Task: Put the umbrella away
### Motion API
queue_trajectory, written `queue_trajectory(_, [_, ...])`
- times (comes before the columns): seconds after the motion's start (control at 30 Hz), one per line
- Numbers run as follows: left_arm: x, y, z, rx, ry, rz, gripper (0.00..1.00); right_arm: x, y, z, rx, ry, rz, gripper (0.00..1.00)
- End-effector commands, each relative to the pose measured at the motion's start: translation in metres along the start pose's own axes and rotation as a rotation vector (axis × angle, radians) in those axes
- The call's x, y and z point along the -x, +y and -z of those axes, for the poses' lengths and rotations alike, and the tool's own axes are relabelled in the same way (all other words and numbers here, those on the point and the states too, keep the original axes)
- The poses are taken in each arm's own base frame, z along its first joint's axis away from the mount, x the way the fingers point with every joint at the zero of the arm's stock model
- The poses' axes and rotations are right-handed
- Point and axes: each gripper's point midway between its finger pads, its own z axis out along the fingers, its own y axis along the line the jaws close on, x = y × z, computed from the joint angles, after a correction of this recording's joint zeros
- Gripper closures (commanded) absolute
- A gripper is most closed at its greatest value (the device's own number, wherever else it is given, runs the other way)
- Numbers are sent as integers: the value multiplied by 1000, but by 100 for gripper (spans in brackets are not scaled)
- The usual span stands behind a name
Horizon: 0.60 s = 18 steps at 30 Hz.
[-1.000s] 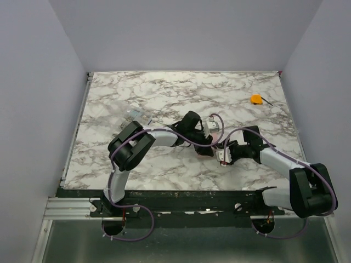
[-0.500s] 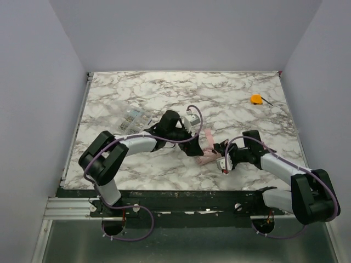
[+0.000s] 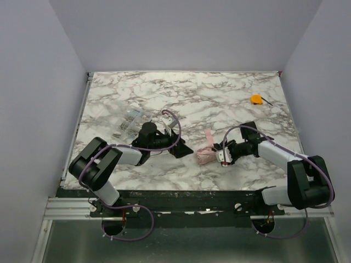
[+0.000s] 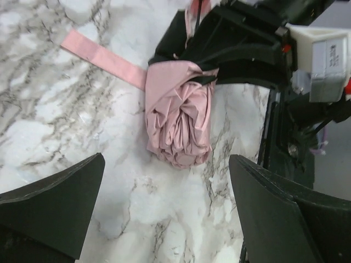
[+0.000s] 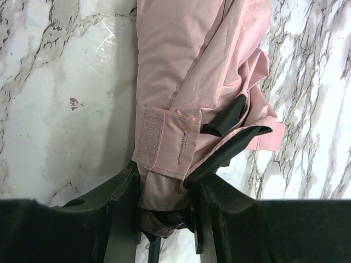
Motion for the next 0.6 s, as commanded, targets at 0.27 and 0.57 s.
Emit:
queue_trajectory(0.27, [-13,-34,-2,-23,-33,-710,6,-1,101,10,531,98,-436,91])
queue_trajectory(0.57, [-38,-12,-44,110,212,-1020,2,4,90,1,585,72,-522,91])
